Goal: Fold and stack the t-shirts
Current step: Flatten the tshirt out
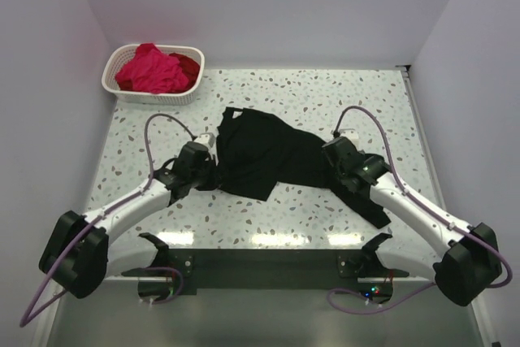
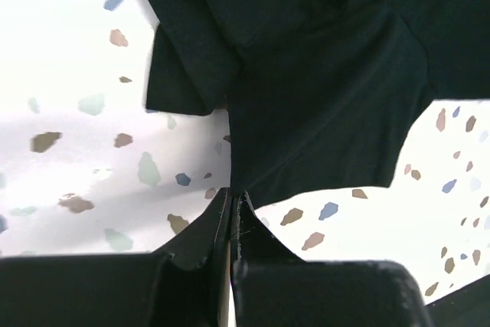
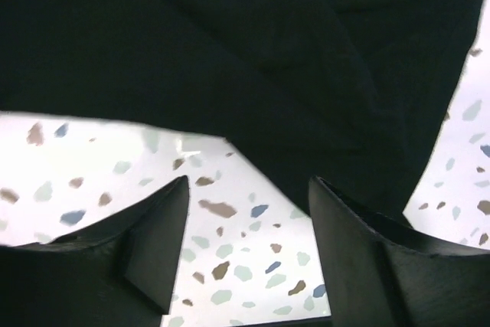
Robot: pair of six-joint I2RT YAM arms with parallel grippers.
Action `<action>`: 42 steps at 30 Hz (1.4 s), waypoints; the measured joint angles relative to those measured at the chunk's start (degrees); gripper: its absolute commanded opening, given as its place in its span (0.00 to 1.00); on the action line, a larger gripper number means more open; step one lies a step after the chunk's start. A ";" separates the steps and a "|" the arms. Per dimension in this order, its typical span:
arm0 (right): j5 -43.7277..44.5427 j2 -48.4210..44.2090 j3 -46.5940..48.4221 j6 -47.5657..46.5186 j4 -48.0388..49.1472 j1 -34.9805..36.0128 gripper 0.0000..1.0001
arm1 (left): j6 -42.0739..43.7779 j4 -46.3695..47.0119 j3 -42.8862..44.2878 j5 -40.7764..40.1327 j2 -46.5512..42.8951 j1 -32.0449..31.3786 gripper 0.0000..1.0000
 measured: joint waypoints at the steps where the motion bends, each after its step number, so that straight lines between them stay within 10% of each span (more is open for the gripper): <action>1: -1.05 0.68 -0.07 0.04 0.15 -2.36 0.61 | 0.31 -1.29 0.63 -0.55 -1.18 0.28 0.00; 17: -16.52 19.45 -3.91 3.37 14.78 -27.10 0.38 | 8.83 -5.81 6.60 -0.20 -4.63 14.45 0.00; 30: -17.53 49.68 31.32 4.13 18.82 -28.35 0.45 | 9.79 -3.98 5.62 8.13 -5.64 28.39 0.00; 42: -11.89 27.93 17.53 1.36 10.19 -29.57 0.53 | 9.79 -3.50 4.76 11.69 -5.62 28.48 0.00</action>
